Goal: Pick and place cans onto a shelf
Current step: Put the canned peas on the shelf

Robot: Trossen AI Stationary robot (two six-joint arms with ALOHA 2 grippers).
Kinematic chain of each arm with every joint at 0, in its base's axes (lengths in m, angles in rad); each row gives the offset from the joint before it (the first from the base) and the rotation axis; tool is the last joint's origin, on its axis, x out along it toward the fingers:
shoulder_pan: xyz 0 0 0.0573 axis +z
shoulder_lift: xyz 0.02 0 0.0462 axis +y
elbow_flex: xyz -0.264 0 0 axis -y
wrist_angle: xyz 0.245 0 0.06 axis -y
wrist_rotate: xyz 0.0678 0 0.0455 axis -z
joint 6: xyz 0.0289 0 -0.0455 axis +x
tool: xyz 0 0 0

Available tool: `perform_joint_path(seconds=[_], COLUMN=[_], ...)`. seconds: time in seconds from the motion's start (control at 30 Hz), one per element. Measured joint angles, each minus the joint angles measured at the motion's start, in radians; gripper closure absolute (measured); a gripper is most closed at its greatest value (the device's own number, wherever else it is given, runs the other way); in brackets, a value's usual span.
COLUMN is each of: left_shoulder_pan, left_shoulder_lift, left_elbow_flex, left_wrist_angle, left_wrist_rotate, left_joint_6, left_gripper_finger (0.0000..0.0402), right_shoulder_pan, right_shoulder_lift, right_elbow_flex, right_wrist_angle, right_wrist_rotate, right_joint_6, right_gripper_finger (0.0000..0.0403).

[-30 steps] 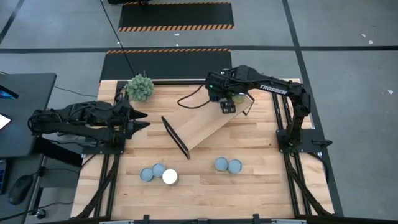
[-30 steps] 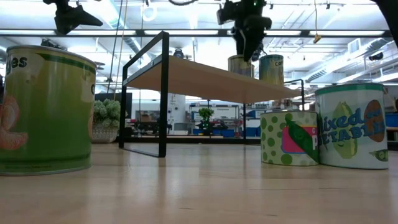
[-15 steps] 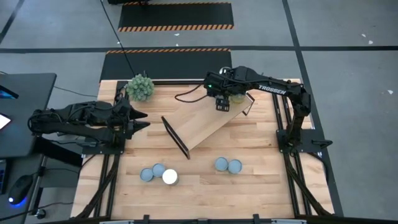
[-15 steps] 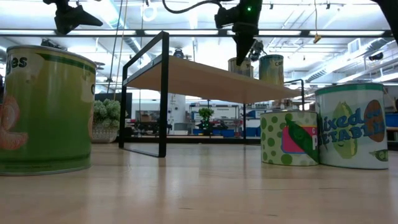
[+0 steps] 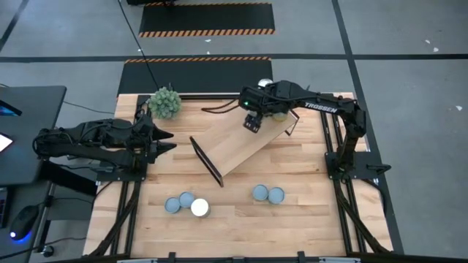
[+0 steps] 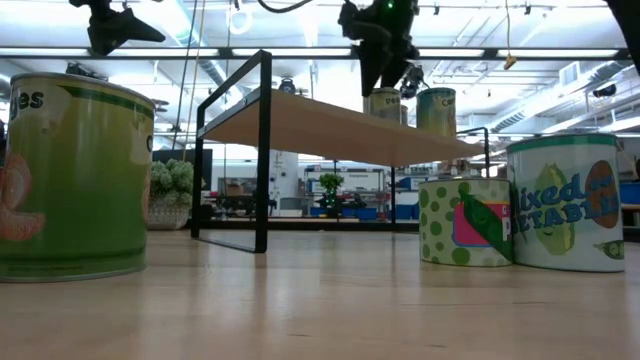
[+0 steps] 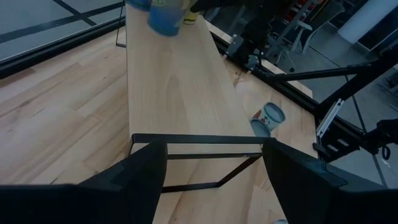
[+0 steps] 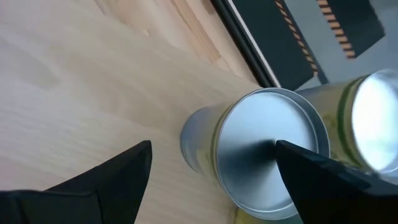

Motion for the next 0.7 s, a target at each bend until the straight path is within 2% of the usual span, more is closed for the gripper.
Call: perform_joint_path(seconds=[0.17,0.3,0.5,0.7], left_shoulder_pan=[0.0,0.0,0.0,0.0], left_shoulder_lift=[0.0,0.0,0.0,0.0], left_elbow_flex=[0.0,0.0,0.0,0.0], left_wrist_angle=[0.0,0.0,0.0,0.0], left_wrist_rotate=[0.0,0.0,0.0,0.0], left_joint_6=[0.0,0.0,-0.001,-0.001], left_gripper_finger=[0.0132,0.0132,0.0132,0.0132], right_shoulder_pan=[0.022,0.026,0.028,0.049], right_shoulder_lift=[0.003,0.005,0.005,0.003], right_elbow_flex=[0.019,0.063,0.11,0.088], right_wrist_angle=[-0.011,-0.016,-0.043,-0.04], right_wrist_rotate=[0.012,0.024,0.018,0.024], right_joint_6=[0.09,0.058,-0.217,-0.408], right_gripper_finger=[0.0056,0.0056,0.0056,0.0056])
